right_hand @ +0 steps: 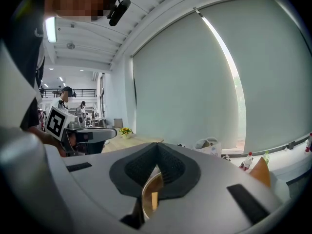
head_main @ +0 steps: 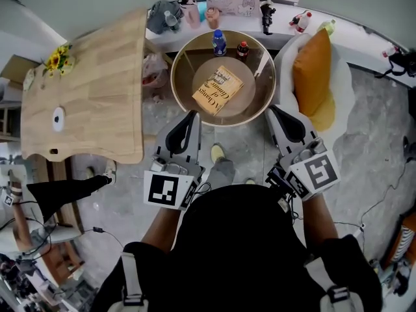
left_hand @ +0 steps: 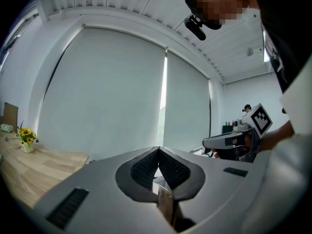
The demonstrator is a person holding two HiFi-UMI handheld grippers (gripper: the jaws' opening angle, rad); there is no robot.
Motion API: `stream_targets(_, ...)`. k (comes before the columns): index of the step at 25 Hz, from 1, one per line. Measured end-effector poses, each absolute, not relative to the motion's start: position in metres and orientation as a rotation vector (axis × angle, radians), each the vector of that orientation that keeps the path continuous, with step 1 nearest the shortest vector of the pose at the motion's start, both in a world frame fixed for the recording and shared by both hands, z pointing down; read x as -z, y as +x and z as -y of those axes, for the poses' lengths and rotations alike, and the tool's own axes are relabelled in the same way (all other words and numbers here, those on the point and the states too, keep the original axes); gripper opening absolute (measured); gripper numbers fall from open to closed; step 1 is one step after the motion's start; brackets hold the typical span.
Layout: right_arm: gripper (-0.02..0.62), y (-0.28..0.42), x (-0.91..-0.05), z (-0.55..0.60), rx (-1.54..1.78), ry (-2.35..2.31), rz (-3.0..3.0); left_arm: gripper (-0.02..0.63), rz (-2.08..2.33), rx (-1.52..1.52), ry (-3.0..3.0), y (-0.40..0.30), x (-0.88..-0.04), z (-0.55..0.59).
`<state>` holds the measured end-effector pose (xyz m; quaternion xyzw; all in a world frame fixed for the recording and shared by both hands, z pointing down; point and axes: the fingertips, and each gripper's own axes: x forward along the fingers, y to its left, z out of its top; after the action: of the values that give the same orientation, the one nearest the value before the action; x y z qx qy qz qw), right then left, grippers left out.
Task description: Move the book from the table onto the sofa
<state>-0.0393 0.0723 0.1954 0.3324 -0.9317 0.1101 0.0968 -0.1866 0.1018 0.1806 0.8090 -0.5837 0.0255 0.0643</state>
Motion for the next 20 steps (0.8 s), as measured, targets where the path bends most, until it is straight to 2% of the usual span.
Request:
stream_targets(13, 0.002, -0.097, -0.212, -0.038, -0.248, 0.991, 2.673, 0.012, 1.744, -0.048, 2.409, -0.258, -0.204, -0.069)
stream_targets(20, 0.002, -0.105, -0.206, -0.021, -0.166, 1.03, 2.658, 0.012, 1.739, -0.043, 2.375, -0.276, -0.218, -0.065)
